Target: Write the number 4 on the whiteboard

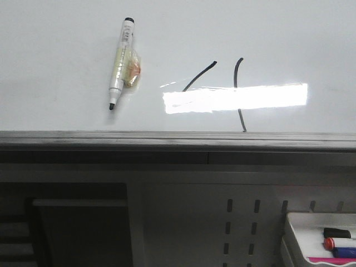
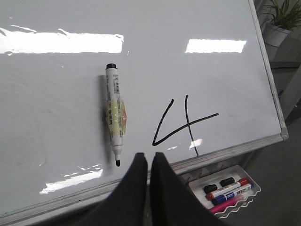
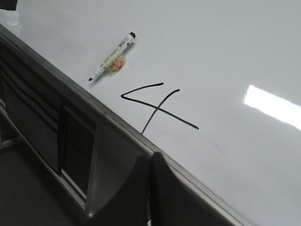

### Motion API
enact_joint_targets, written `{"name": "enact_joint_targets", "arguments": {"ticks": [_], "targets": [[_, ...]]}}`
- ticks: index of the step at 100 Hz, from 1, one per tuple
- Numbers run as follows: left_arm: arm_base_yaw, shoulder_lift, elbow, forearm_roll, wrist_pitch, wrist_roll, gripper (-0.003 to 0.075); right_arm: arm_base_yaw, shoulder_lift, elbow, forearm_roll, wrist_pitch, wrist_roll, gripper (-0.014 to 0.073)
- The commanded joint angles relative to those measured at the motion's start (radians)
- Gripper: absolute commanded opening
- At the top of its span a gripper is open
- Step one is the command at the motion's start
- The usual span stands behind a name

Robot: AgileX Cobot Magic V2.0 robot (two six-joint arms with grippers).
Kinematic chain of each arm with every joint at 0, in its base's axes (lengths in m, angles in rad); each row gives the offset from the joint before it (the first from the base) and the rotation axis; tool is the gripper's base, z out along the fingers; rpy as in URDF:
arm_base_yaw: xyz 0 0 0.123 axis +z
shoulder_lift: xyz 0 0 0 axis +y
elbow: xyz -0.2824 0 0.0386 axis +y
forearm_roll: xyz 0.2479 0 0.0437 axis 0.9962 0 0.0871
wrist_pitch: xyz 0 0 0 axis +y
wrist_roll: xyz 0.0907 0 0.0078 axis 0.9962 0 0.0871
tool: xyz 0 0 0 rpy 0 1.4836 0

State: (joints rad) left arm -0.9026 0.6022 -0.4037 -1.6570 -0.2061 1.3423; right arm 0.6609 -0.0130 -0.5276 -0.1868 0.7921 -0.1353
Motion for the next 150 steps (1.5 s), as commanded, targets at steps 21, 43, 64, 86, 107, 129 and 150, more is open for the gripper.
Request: {"name": "enact_joint_targets", "arguments": {"ticks": [21,43,64,86,107,129,150], "targets": [[-0.006,-0.003,-0.022,0.029,0.005,0.003,-0.0020,-0.005,0.009,-0.018,-0.012,-0.069,0.005,-0.0066],[0.040,-0.186,0.110,0.288,-0.125,-0.040,-0.0020,-0.005,0.009,-0.018,-0.012,-0.069,0.005,-0.0066],[0.224,-0.443,0.303,0.842,-0.116,-0.460,-0.0020,-0.005,0.009,-0.018,-0.012,-0.069,0.005,-0.0066],[0.499,-0.583,0.440,1.407,0.056,-1.041,-0.0020,-0.005,0.009,-0.018,-0.012,-0.069,0.005,-0.0066],[0.677,-0.633,0.441,1.466,0.306,-1.185,-0.0020,-0.005,0.009,-0.018,-0.012,-0.069,0.005,-0.0066],[0.731,-0.633,0.441,1.487,0.512,-1.237,-0.0020,-0.005,0.009,-0.018,-0.012,-0.066,0.005,-0.0066],[0.731,-0.633,0.441,1.485,0.512,-1.237,-0.0020,-0.005,0.009,-0.018,-0.012,-0.065,0.005,-0.0066]]}}
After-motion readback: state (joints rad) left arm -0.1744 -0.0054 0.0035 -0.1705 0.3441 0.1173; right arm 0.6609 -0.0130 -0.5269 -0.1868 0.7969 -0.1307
